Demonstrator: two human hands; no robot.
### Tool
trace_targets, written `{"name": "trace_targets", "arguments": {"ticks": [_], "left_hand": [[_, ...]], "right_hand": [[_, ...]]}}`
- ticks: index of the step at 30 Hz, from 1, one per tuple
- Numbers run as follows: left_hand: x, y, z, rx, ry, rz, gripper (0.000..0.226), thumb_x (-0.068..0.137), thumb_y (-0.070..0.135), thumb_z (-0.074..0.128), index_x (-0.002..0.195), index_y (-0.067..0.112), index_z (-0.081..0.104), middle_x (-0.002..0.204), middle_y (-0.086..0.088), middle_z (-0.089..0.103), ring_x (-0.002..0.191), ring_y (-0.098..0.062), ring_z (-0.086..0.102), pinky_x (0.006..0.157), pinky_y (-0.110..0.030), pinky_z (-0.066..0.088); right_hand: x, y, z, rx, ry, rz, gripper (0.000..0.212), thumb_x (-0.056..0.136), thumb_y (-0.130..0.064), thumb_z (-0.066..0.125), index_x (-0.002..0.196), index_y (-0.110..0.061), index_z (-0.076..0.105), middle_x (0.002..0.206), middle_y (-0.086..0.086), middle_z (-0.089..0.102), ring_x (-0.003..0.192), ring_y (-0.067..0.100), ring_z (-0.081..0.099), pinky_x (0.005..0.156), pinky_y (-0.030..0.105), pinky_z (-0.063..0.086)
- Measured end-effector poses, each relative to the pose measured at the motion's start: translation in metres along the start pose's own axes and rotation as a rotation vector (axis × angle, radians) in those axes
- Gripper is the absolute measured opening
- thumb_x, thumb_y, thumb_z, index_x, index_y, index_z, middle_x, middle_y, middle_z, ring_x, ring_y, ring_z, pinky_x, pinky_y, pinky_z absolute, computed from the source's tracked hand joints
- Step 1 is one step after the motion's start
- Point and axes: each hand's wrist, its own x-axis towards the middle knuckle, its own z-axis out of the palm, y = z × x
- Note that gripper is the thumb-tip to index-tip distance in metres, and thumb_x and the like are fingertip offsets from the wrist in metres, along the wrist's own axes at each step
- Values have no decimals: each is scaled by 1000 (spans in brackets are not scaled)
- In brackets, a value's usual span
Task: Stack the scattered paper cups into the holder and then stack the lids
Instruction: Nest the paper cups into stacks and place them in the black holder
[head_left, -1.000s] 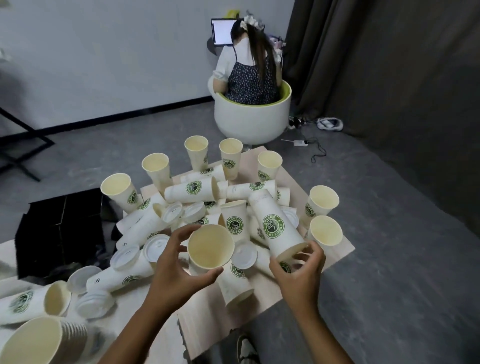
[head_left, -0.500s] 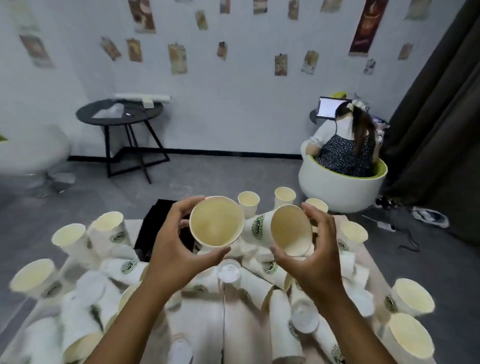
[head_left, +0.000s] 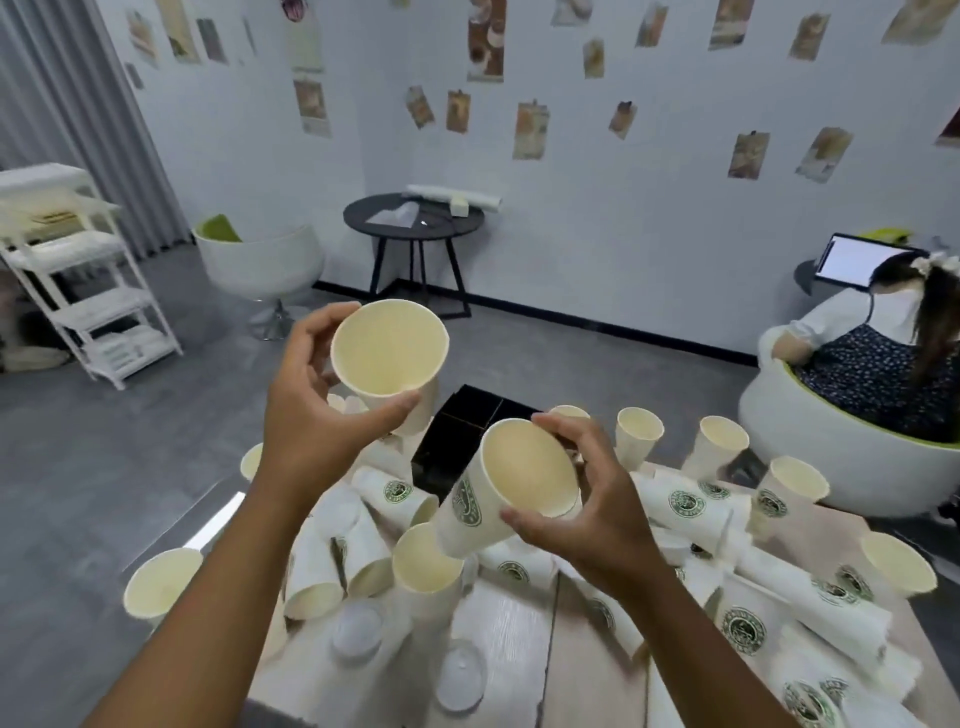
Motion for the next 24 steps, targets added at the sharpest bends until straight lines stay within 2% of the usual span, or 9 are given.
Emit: {"name": "trace_targets", "arguments": {"ticks": [3, 7, 11, 15, 18, 21, 24], "left_hand": [[3, 0, -11, -35, 11, 12, 84, 57, 36, 91, 133, 31, 54, 133, 10, 62, 125, -14, 61, 100, -32, 51], [2, 3, -24, -77, 24, 3, 83, 58, 33, 90, 133, 32, 54, 137, 3, 62, 128, -15, 60, 98, -23, 51], [-5, 0, -33, -141, -13, -27, 83, 59, 31, 89, 135, 28, 54, 133, 8, 64, 125, -18, 62, 97, -26, 54], [-19, -13, -32, -192, -123, -111, 91, 57, 29, 90, 139, 17, 52, 131, 7, 66, 123, -22, 64, 98, -31, 56], [-30, -30, -28, -187, -217, -181, 90, 54, 30, 91, 136, 21, 54, 130, 8, 67, 122, -20, 65, 98, -32, 56], [-39, -53, -25, -181, -295, -244, 87, 55, 29, 91, 134, 24, 56, 131, 10, 67, 125, -18, 63, 102, -31, 55], [-47, -75, -23, -145, -367, -295, 84, 56, 30, 93, 132, 32, 56, 132, 9, 66, 125, -18, 63, 102, -32, 55]], "right_hand": [[4, 7, 27, -12, -51, 0, 82, 63, -36, 95, 134, -30, 55, 130, -13, 54, 123, 8, 55, 91, 13, 48], [8, 21, 58, -85, -105, 39, 85, 60, -48, 91, 134, -31, 53, 130, -17, 50, 124, 3, 51, 94, 8, 42], [4, 48, 83, -145, -164, 120, 85, 61, -49, 91, 134, -36, 50, 130, -19, 46, 123, 3, 49, 98, 17, 45], [-9, 77, 107, -212, -223, 212, 86, 61, -53, 89, 135, -42, 46, 129, -28, 38, 126, 4, 42, 103, 26, 43], [-21, 93, 119, -240, -260, 265, 84, 60, -56, 87, 128, -53, 39, 128, -34, 34, 127, 7, 41, 106, 34, 45], [-28, 95, 116, -186, -172, 298, 82, 61, -54, 90, 128, -57, 43, 132, -33, 41, 126, 2, 45, 102, 35, 50], [-26, 82, 106, -123, -33, 309, 90, 64, -50, 90, 141, -48, 44, 137, -26, 51, 124, 3, 52, 94, 35, 55]]}}
